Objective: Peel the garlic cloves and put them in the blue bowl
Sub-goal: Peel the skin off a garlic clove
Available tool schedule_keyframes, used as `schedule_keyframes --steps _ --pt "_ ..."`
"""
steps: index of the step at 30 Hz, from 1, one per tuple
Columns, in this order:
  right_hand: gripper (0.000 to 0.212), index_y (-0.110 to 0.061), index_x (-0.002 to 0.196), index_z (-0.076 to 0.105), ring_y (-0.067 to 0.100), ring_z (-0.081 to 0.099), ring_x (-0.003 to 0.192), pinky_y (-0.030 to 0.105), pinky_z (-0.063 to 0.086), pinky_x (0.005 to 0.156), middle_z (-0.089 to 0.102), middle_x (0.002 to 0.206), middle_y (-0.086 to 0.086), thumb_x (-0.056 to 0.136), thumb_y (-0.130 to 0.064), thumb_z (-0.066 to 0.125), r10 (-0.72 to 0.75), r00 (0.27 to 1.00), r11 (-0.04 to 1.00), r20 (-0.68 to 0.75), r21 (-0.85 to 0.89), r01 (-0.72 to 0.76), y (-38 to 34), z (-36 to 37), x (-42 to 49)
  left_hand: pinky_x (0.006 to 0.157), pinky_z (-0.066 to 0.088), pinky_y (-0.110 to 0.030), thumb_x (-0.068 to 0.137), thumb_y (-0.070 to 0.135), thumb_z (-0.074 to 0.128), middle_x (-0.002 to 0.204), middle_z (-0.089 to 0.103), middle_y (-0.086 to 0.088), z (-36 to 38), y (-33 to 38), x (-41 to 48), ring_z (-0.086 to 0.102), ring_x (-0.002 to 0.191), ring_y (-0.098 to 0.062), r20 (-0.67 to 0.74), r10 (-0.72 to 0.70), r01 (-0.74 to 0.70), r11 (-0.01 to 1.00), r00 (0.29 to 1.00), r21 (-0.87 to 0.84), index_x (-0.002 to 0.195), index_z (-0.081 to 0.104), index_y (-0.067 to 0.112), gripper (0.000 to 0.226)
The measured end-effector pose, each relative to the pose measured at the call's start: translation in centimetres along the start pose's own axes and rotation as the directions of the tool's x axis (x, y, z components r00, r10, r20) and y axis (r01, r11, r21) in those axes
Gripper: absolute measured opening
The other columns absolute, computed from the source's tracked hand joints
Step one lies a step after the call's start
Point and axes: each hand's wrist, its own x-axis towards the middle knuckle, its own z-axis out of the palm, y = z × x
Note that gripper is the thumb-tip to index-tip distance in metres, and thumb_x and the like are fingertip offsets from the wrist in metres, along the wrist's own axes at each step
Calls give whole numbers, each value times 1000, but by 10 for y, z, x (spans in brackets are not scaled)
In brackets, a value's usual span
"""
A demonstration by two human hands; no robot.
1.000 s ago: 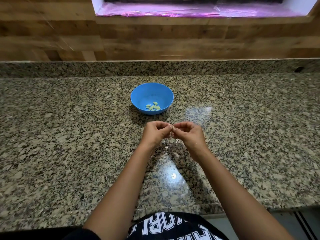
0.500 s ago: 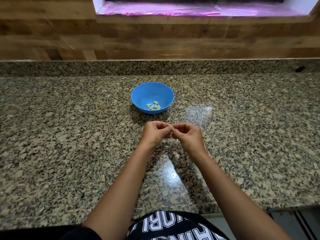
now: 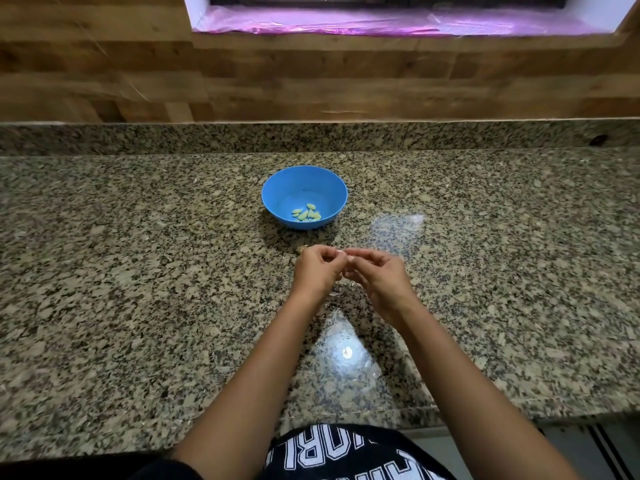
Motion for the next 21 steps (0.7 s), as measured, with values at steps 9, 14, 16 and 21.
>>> schedule_keyframes --steps 9,14,16,21 --pt "7 5 92 59 19 61 72 24 56 66 61 87 15 88 5 54 105 981 967 -166 245 -63 0 -2 8 65 50 -41 88 24 61 78 65 -5 7 -1 -1 61 71 -23 -40 13 -9 996 999 85 84 62 10 15" --pt "18 7 104 59 23 64 85 26 59 70 62 100 22 90 5 48 234 971 896 -48 398 -196 -5 -19 7 77 55 -39 93 15 56 94 68 -11 -1 -8 4 61 77 -20 -57 23 -9 970 998 244 100 65 8 13" --pt "18 8 103 60 24 64 85 26 59 70 62 98 23 90 6 48 257 966 888 -37 402 -221 -5 -21 6 78 53 -32 93 8 54 101 69 -11 -1 -8 6 63 86 -20 -48 45 -25 934 998 357 107 67 7 19" --pt "17 8 100 62 23 64 81 27 58 72 63 94 21 88 7 51 270 963 910 -25 333 -246 -5 -23 4 80 55 -32 88 9 61 95 69 -3 0 -5 7 65 87 -16 -18 121 -99 879 992 466 97 70 11 13"
